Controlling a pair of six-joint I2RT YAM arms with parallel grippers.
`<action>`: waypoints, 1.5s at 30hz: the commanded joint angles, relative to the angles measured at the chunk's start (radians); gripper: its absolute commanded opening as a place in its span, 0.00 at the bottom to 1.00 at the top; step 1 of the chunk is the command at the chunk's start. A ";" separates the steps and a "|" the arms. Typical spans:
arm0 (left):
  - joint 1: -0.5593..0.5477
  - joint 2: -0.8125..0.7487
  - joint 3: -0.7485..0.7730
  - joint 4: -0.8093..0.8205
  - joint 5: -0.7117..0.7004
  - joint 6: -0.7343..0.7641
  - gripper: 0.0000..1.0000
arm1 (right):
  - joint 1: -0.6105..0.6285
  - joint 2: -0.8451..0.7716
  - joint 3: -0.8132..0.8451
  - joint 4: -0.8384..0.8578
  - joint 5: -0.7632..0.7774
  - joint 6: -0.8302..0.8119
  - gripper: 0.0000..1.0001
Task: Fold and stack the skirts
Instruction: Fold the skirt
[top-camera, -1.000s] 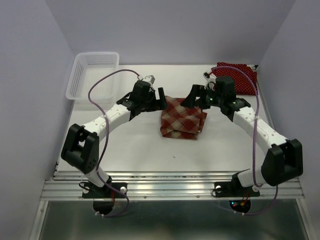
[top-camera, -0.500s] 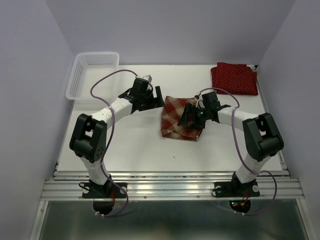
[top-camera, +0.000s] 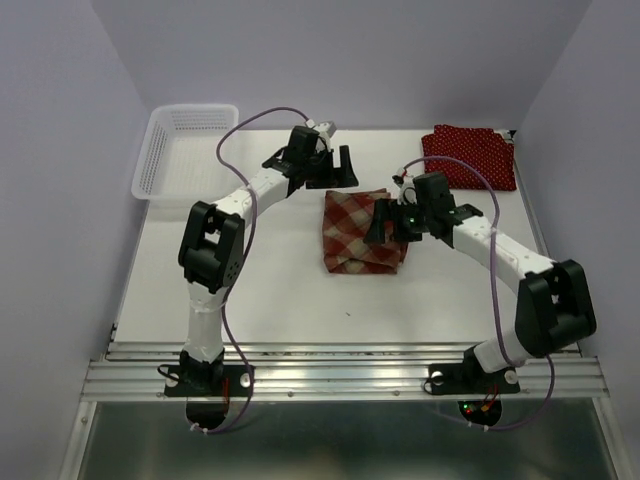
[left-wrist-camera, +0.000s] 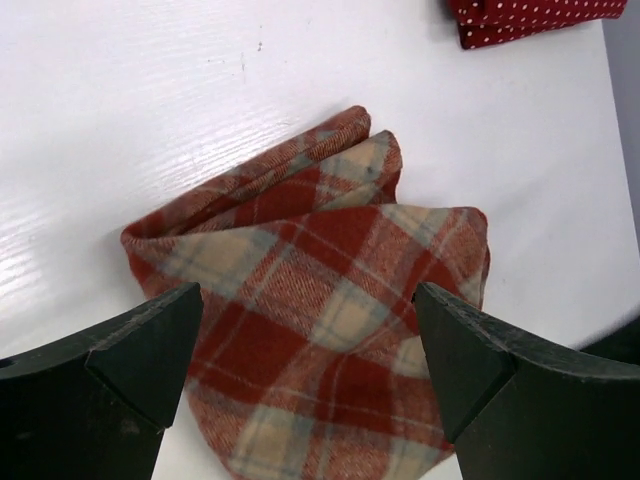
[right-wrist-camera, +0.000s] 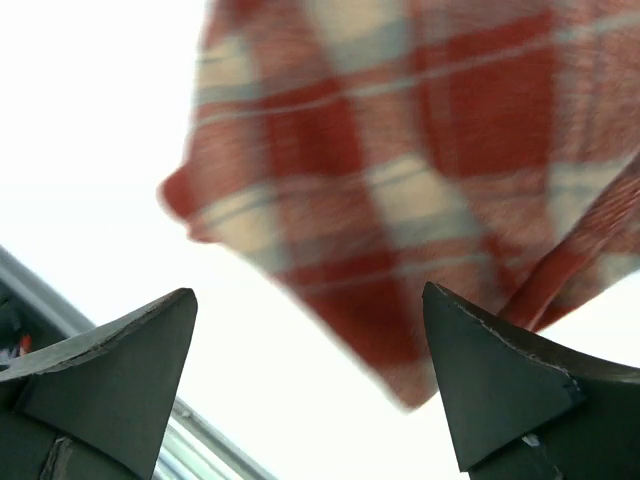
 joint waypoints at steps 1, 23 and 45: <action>-0.017 0.097 0.114 -0.013 0.057 0.046 0.99 | 0.072 -0.180 -0.064 -0.026 -0.045 -0.037 1.00; -0.018 -0.071 -0.355 0.038 -0.220 -0.119 0.99 | 0.126 -0.023 -0.173 0.135 0.111 0.052 1.00; -0.089 -0.627 -0.645 -0.131 -0.574 -0.302 0.99 | -0.078 -0.088 0.048 -0.017 -0.055 -0.120 1.00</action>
